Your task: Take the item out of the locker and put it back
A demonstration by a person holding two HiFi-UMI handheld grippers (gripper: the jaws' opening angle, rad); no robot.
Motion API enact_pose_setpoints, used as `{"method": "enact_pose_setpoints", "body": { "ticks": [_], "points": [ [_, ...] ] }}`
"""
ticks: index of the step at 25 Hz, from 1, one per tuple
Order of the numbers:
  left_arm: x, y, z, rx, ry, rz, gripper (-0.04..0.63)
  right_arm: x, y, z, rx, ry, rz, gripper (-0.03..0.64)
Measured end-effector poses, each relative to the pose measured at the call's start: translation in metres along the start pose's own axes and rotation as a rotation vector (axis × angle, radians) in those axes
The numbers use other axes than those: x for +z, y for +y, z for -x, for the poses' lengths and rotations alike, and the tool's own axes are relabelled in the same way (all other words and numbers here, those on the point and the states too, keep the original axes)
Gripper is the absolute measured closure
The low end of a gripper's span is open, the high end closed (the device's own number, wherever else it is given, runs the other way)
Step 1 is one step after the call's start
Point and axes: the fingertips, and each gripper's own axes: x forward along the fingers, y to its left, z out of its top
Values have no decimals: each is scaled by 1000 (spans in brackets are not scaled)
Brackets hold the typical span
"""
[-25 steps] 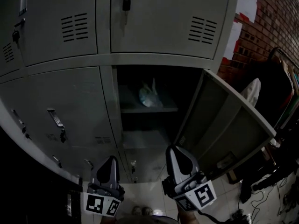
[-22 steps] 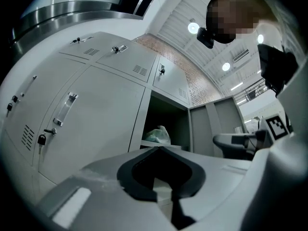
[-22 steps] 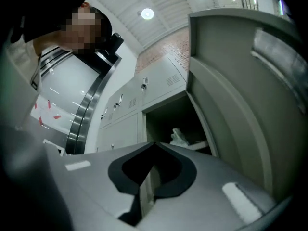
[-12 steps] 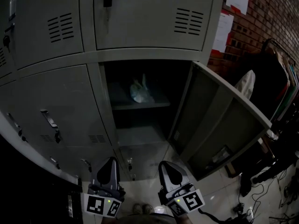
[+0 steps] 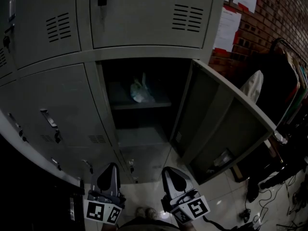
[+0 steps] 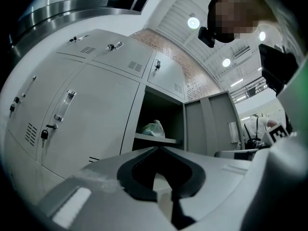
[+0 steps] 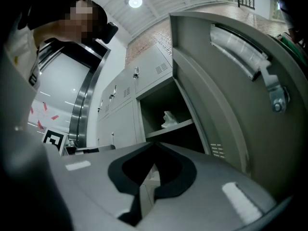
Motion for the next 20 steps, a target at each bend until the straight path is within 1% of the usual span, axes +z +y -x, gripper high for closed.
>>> {"method": "enact_pose_setpoints", "body": {
  "ticks": [2, 4, 6, 10, 13, 16, 18, 20],
  "points": [
    [-8, -9, 4, -3, 16, -4, 591, 1, 1, 10, 15, -7, -13, 615],
    [-14, -15, 8, -10, 26, -5, 591, -3, -2, 23, 3, -4, -28, 615],
    [-16, -17, 21, -8, 39, -3, 591, -8, 5, 35, -4, 1, -45, 615],
    [-24, -29, 61, -11, 42, 22, 591, -16, 30, 71, 0, 31, -38, 615],
    [-27, -37, 105, -14, 24, 29, 591, -32, 53, 103, -12, 56, -33, 615],
    [-18, -46, 168, -1, -30, 12, 591, -40, 101, 143, 28, 36, -26, 615],
    [-4, -55, 225, 14, -69, -11, 591, -42, 146, 178, 63, 21, -22, 615],
    [10, -64, 284, 31, -81, -21, 591, -40, 193, 214, 85, 8, -24, 615]
  ]
}}
